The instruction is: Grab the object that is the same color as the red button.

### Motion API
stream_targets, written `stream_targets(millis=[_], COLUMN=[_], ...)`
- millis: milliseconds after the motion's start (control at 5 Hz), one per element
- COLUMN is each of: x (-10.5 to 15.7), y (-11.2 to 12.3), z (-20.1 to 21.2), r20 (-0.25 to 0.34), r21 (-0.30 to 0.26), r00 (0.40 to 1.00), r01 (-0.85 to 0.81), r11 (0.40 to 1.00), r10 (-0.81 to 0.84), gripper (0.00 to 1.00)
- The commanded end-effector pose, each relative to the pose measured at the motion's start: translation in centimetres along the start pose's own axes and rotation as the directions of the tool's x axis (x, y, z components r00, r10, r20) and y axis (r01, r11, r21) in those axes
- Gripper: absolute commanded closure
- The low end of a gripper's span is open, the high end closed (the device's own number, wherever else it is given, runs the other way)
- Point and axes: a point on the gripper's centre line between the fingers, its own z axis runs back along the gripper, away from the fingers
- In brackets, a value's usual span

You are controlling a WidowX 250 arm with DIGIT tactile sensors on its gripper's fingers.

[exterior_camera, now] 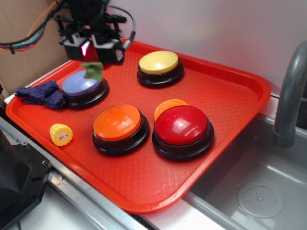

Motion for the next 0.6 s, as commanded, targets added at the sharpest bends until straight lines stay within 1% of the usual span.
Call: stream_targets(millis=[0,200,400], x=[-0.9,-2.0,-2.6], y=[-0.2,-0.6,-0.4], z=[4.5,4.9,4.5], r20=[0.043,0.050,0.062], r21=[-0.050,-0.051,-0.077], r00=[0.973,0.962,0.958], r01=[0.227,0.270,0.283], r11=[0.973,0.961,0.956], r10=[-0.225,-0.268,-0.279], gripper=[1.00,1.00,1.00])
